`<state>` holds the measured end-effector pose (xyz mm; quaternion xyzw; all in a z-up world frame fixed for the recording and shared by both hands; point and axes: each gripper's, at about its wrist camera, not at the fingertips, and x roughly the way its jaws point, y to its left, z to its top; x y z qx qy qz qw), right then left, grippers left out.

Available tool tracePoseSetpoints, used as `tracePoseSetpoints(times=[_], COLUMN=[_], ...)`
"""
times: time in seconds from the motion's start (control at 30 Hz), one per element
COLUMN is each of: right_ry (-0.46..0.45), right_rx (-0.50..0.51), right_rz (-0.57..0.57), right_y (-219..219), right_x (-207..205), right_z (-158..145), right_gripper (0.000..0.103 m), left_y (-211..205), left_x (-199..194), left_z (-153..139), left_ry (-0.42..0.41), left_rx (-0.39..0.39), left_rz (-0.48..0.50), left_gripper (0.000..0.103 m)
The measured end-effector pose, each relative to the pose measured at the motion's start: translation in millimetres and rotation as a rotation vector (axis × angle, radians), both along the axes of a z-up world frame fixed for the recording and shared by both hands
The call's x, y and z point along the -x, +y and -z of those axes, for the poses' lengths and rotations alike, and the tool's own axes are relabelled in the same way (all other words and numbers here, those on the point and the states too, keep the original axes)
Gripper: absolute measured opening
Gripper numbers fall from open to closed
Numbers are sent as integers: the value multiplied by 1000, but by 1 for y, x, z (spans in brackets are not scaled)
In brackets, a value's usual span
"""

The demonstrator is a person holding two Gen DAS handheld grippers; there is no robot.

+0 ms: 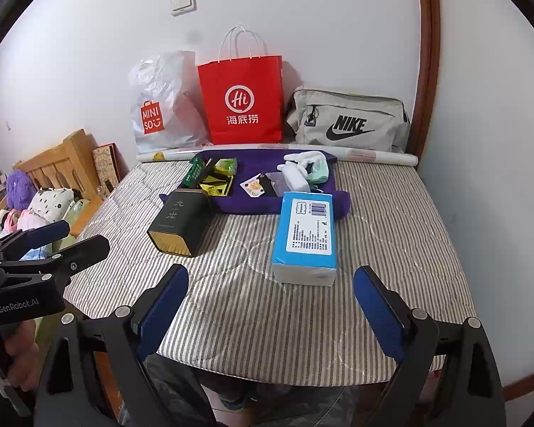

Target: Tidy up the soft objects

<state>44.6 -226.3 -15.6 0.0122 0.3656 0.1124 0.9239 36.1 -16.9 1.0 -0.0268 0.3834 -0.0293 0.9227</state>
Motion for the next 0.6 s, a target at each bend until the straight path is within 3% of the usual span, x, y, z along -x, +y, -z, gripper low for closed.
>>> tracePoseSetpoints(times=[0.6], right_ry=[1], right_rx=[16], right_rz=[2], right_y=[0], right_x=[-3], right_z=[3], right_gripper=[93], left_y=[-1], left_x=[0], left_z=[1], left_ry=[-4], left_rx=[4], left_rz=[1], left_gripper=[94])
